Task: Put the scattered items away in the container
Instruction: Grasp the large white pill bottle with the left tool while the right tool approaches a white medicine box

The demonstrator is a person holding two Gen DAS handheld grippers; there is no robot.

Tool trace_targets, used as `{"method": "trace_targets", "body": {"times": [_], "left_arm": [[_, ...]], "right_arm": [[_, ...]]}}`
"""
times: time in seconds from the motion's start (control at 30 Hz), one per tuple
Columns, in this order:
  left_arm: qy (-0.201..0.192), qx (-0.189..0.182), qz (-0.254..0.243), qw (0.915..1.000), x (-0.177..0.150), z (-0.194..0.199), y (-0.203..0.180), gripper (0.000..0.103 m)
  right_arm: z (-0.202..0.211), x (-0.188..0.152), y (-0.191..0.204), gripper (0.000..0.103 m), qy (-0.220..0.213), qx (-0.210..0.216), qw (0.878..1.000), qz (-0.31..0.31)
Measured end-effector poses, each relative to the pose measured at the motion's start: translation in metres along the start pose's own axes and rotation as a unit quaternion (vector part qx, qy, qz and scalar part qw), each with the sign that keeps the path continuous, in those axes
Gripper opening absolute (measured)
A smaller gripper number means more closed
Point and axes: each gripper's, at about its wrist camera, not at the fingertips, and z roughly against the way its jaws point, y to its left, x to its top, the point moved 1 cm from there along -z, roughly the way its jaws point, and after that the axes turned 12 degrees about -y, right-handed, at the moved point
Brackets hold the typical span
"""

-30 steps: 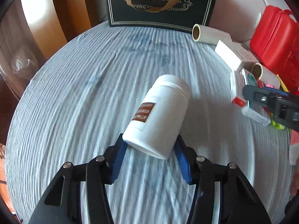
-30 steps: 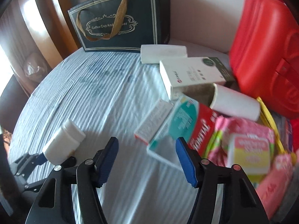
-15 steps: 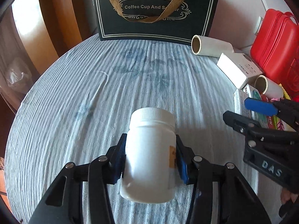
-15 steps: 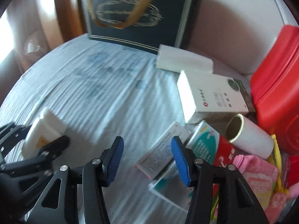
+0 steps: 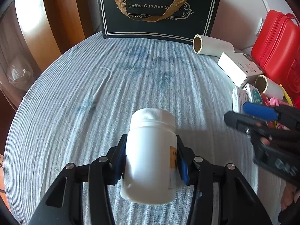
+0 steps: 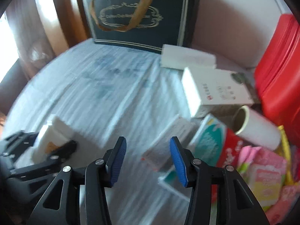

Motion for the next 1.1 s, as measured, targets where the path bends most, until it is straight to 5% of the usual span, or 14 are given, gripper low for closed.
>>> {"method": "trace_targets", "body": {"times": [0.07, 0.23, 0.33, 0.43, 0.47, 0.53, 0.7, 0.83, 0.9, 1.0, 1.1], "left_arm": [[-0.002, -0.001, 0.002, 1.0000, -0.001, 0.001, 0.001, 0.046], [-0.007, 0.015, 0.016, 0.9997, 0.000, -0.001, 0.000, 0.046], [-0.008, 0.016, 0.016, 0.9997, 0.001, -0.002, -0.001, 0.046], [-0.006, 0.014, 0.018, 0.9997, 0.001, -0.001, 0.001, 0.046], [-0.006, 0.015, 0.018, 0.9997, 0.000, -0.001, 0.002, 0.046], [-0.007, 0.015, 0.021, 0.9996, -0.001, 0.001, 0.004, 0.046], [-0.010, 0.020, 0.021, 0.9995, 0.000, -0.001, 0.003, 0.046], [-0.010, 0.022, 0.022, 0.9995, 0.003, -0.005, 0.001, 0.046], [-0.010, 0.020, 0.022, 0.9995, 0.002, -0.004, 0.002, 0.046], [-0.011, 0.021, 0.020, 0.9995, 0.001, -0.003, 0.002, 0.046], [-0.011, 0.023, 0.023, 0.9994, 0.000, -0.002, 0.002, 0.046]], "right_arm": [[0.009, -0.002, 0.003, 0.037, 0.000, 0.045, 0.999, 0.001], [0.005, -0.002, -0.019, 0.048, 0.002, -0.077, 0.997, -0.014], [-0.003, 0.000, -0.011, 0.057, -0.009, -0.087, 0.996, 0.009], [-0.009, 0.001, 0.011, 0.048, -0.011, -0.022, 0.999, 0.045], [-0.005, 0.001, 0.016, 0.032, -0.009, 0.013, 0.999, 0.045], [0.002, -0.002, 0.019, 0.025, 0.001, 0.049, 0.998, 0.030], [0.011, -0.006, -0.008, 0.055, -0.019, -0.051, 0.999, -0.002], [-0.006, -0.003, -0.007, 0.070, -0.013, -0.055, 0.998, 0.014], [-0.017, 0.002, 0.008, 0.041, 0.007, -0.026, 0.999, 0.034], [-0.024, -0.007, 0.023, 0.029, 0.008, -0.003, 0.999, 0.048], [-0.026, -0.013, 0.023, 0.031, 0.011, 0.003, 0.999, 0.048]]}}
